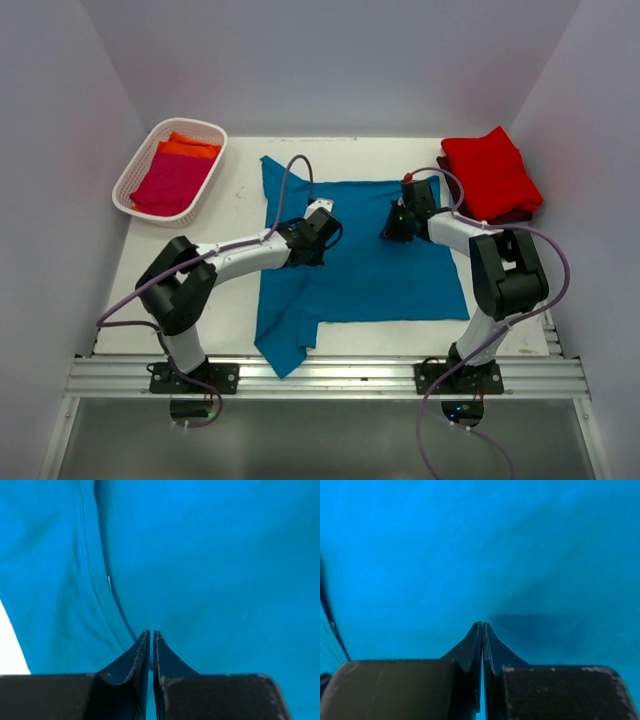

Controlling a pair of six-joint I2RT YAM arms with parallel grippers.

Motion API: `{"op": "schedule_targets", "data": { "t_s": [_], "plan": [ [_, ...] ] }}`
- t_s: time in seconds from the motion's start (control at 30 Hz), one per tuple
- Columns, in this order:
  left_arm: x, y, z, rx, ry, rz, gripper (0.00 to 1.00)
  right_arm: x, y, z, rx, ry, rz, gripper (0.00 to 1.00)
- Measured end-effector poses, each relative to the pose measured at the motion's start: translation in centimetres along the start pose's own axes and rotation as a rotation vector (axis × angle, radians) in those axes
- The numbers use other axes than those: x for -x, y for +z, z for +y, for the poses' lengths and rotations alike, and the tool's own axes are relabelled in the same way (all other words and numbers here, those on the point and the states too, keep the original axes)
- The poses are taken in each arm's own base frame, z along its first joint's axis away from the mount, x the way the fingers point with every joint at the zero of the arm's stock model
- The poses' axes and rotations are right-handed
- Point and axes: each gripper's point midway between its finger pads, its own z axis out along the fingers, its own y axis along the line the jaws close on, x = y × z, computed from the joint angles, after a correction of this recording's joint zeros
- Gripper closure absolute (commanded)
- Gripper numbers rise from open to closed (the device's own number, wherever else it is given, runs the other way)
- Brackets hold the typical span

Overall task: Fold and stack the t-shirts
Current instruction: Flatten out the tshirt

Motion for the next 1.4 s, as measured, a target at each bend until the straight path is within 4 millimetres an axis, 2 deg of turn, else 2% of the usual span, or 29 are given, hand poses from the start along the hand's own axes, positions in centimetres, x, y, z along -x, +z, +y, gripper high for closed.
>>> {"op": "schedule_targets", "data": {
  "t_s": [0.13, 0.3, 0.53, 0.63, 0.9, 1.07, 1.23, 1.37, 1.4],
  "plan": [
    [-1.3, -0.8, 0.2, 0.049, 0.031, 0.016, 0.93, -0.7, 0.6, -0.5, -0.016, 0.010, 0.026, 1.00],
    [-2.9, -0.8, 2.1, 0.127, 0.045, 0.055, 0.93, -1.2, 0.9, -0.9, -0.029, 0.014, 0.042, 1.00],
    [-3.8, -1.3, 3.6, 0.203, 0.055, 0.075, 0.70, -1.1, 1.0, -0.8, -0.030, 0.013, 0.043, 1.00],
    [-4.4, -1.6, 3.2, 0.204, 0.073, 0.083, 0.67, -1.0, 1.1, -0.7, -0.029, 0.012, 0.042, 1.00],
    [-5.8, -2.6, 1.3, 0.169, 0.136, 0.097, 0.66, -0.8, 1.4, -0.6, -0.028, 0.013, 0.041, 1.00],
    [-6.4, -2.9, 1.0, 0.167, 0.157, 0.106, 0.66, -0.7, 1.4, -0.6, -0.028, 0.012, 0.040, 1.00],
    [-6.5, -2.9, 1.1, 0.174, 0.162, 0.110, 0.69, -0.7, 1.4, -0.6, -0.028, 0.012, 0.040, 1.00],
    [-7.0, -2.4, 1.3, 0.191, 0.165, 0.122, 0.87, -0.7, 1.4, -0.6, -0.029, 0.012, 0.040, 1.00],
    [-7.2, -2.2, 1.4, 0.196, 0.166, 0.127, 0.95, -0.7, 1.4, -0.6, -0.029, 0.012, 0.040, 1.00]
  ]
}}
